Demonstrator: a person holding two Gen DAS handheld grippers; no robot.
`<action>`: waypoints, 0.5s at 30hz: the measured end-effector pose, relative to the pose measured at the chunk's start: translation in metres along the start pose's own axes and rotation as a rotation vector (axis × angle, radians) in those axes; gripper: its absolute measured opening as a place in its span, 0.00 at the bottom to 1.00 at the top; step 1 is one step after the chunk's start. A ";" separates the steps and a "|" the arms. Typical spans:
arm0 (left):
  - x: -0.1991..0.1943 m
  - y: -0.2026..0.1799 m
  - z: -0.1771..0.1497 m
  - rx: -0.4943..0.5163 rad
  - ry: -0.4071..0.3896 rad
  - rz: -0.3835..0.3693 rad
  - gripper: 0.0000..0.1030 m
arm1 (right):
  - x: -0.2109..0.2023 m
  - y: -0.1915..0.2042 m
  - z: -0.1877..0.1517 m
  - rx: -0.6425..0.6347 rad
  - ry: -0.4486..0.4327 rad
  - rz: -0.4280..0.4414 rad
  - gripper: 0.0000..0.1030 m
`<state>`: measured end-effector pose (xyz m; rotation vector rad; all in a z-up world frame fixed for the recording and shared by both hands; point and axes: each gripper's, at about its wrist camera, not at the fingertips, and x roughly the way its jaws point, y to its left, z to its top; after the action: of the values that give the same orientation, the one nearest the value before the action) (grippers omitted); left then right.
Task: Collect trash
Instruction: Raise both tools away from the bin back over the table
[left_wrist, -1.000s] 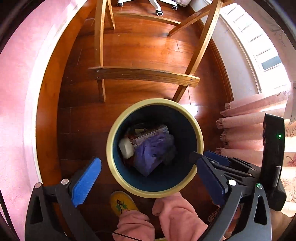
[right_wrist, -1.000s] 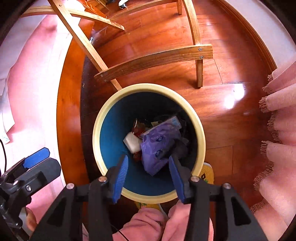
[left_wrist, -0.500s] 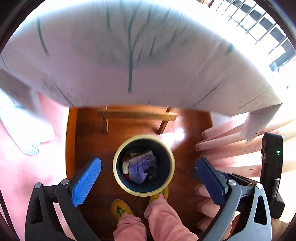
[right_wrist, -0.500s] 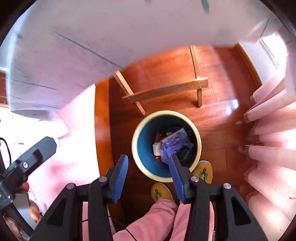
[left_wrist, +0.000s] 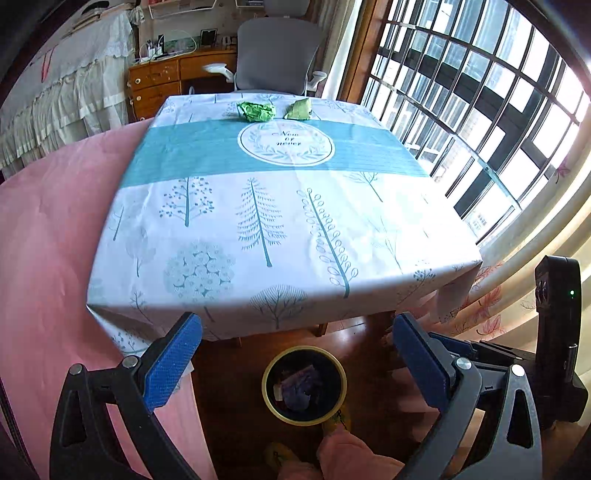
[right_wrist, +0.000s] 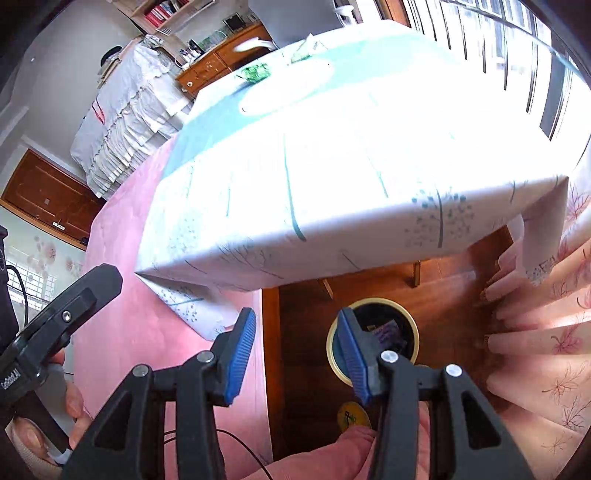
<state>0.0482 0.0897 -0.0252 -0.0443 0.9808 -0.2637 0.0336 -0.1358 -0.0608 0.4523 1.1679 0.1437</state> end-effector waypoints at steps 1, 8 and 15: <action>-0.010 0.000 0.008 0.007 -0.026 -0.004 0.99 | -0.007 0.006 0.005 -0.008 -0.020 0.002 0.45; -0.055 0.003 0.073 0.030 -0.143 0.006 0.99 | -0.040 0.038 0.040 -0.063 -0.116 -0.012 0.45; -0.057 0.007 0.121 0.005 -0.170 0.028 0.99 | -0.051 0.051 0.073 -0.087 -0.156 -0.029 0.45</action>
<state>0.1192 0.1005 0.0879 -0.0480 0.8115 -0.2326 0.0860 -0.1270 0.0264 0.3630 1.0110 0.1315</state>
